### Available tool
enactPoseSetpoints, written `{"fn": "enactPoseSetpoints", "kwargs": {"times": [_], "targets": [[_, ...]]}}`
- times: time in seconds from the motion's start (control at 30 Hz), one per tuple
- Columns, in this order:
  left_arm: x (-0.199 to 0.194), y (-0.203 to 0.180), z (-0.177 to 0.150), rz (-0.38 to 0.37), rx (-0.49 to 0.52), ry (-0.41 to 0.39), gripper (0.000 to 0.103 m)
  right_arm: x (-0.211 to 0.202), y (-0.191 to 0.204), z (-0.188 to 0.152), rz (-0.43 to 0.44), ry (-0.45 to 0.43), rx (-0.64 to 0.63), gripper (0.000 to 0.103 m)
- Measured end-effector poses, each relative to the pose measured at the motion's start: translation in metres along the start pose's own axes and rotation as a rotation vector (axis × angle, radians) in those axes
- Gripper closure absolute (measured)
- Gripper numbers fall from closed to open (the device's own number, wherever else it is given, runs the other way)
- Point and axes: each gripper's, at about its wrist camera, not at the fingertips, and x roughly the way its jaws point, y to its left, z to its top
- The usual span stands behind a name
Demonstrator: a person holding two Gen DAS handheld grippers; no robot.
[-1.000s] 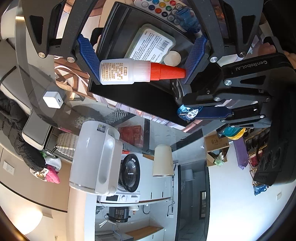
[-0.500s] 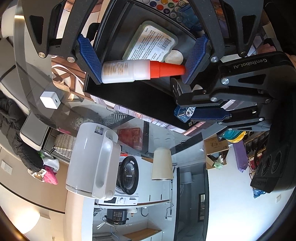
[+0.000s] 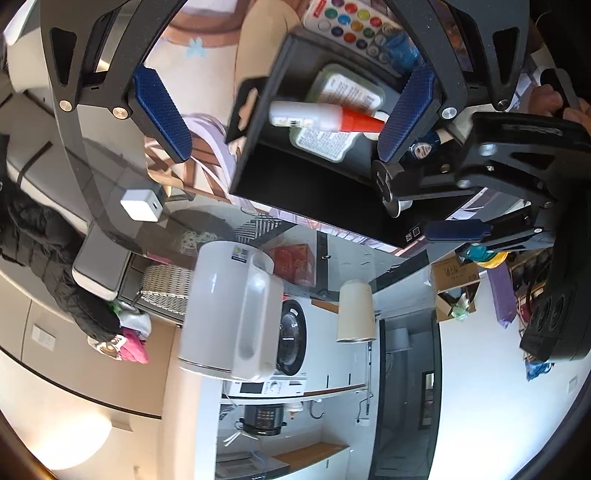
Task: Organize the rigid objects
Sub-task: 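Open the left tool dropping the blue bottle into the black box while the right tool releases the glue bottle, then move the left tool toward the orange-handled screwdriver while the right tool approaches the yellow plastic opener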
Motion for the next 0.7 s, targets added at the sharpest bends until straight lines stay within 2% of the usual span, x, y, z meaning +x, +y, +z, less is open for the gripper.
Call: {"fn": "enactPoseSetpoints", "kwargs": {"times": [0.2, 0.37, 0.7], "targets": [[-0.019, 0.005, -0.009, 0.035, 0.014, -0.028, 0.0, -0.021, -0.002, -0.007, -0.007, -0.02, 0.007, 0.001], [-0.027, 0.008, -0.017, 0.065, 0.006, -0.016, 0.0, -0.032, -0.001, -0.013, -0.011, -0.013, 0.02, 0.001], [-0.046, 0.001, -0.033, 0.079, 0.006, -0.007, 0.0, -0.047, 0.001, -0.029, -0.006, 0.043, 0.069, 0.001]]}}
